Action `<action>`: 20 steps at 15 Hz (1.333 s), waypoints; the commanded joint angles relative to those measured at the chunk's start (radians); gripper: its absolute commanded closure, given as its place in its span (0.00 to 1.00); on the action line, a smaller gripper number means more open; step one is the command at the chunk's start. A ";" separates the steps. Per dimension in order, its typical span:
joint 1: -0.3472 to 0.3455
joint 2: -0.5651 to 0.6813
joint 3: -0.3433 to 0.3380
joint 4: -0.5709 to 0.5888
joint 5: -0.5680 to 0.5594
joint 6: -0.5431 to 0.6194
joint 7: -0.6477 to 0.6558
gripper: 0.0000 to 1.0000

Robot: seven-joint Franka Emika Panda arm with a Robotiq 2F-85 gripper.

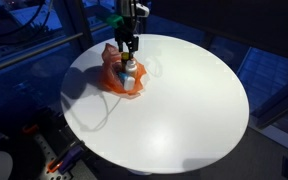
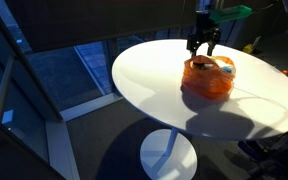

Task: Pick up the brown and yellow medicine bottle from the orange plastic bag and put it on the table

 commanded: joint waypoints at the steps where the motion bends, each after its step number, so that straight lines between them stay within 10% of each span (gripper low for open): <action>1: 0.017 0.007 -0.013 0.006 -0.030 -0.009 0.039 0.44; 6: 0.022 0.008 -0.014 0.007 -0.032 -0.013 0.043 0.80; 20: -0.023 -0.090 -0.006 0.143 0.022 -0.192 0.023 0.80</action>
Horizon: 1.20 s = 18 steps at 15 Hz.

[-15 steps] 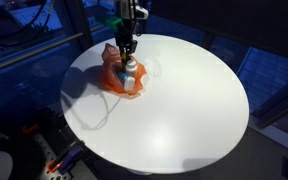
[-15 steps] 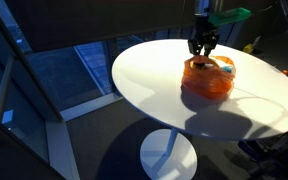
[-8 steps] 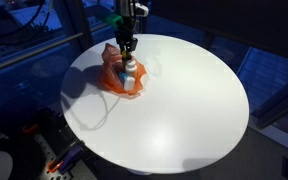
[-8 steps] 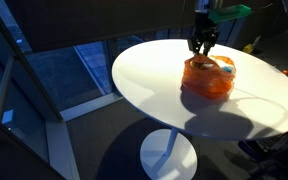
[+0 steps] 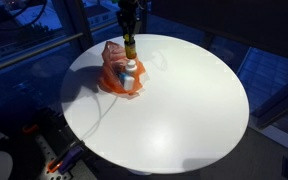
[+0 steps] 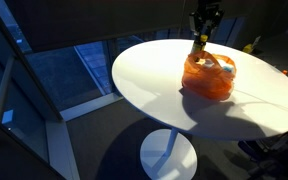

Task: Pick up the brown and yellow medicine bottle from the orange plastic bag and put it on the table

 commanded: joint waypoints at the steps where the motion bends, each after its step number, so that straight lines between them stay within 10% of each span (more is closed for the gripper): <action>1: -0.028 0.004 -0.004 0.096 0.024 -0.101 0.009 0.80; 18: -0.204 0.081 -0.119 0.213 0.042 -0.163 0.034 0.80</action>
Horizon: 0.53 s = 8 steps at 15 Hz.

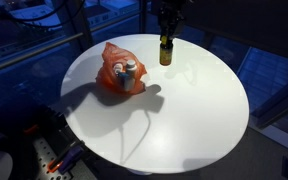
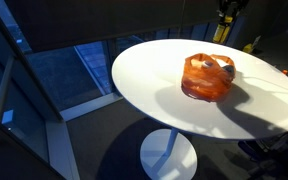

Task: Pick up the brown and yellow medicine bottle from the orange plastic bag and put it on the table

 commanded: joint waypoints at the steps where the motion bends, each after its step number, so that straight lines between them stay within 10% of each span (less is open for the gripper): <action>1: -0.038 0.047 -0.019 0.031 0.029 -0.028 0.007 0.80; 8: -0.076 0.146 -0.034 0.021 0.051 -0.005 0.007 0.80</action>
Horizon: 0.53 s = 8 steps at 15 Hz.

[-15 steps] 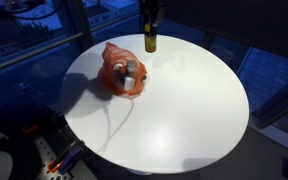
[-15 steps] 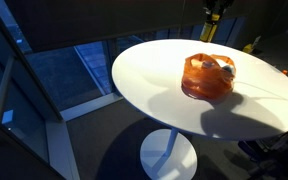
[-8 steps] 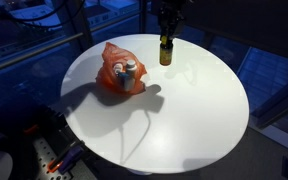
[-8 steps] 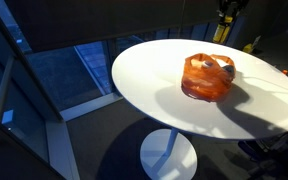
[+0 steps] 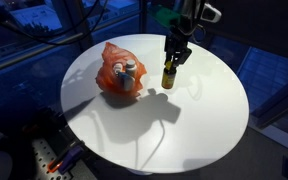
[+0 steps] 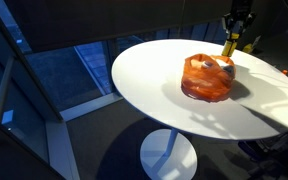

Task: Pick up the brown and yellow medicine bottle from the orange plastic bag and put it on the table

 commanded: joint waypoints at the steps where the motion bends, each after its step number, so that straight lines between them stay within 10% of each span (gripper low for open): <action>1: -0.007 0.048 -0.005 0.021 0.019 -0.003 0.008 0.80; 8: -0.016 0.076 0.011 -0.021 0.049 0.086 -0.038 0.80</action>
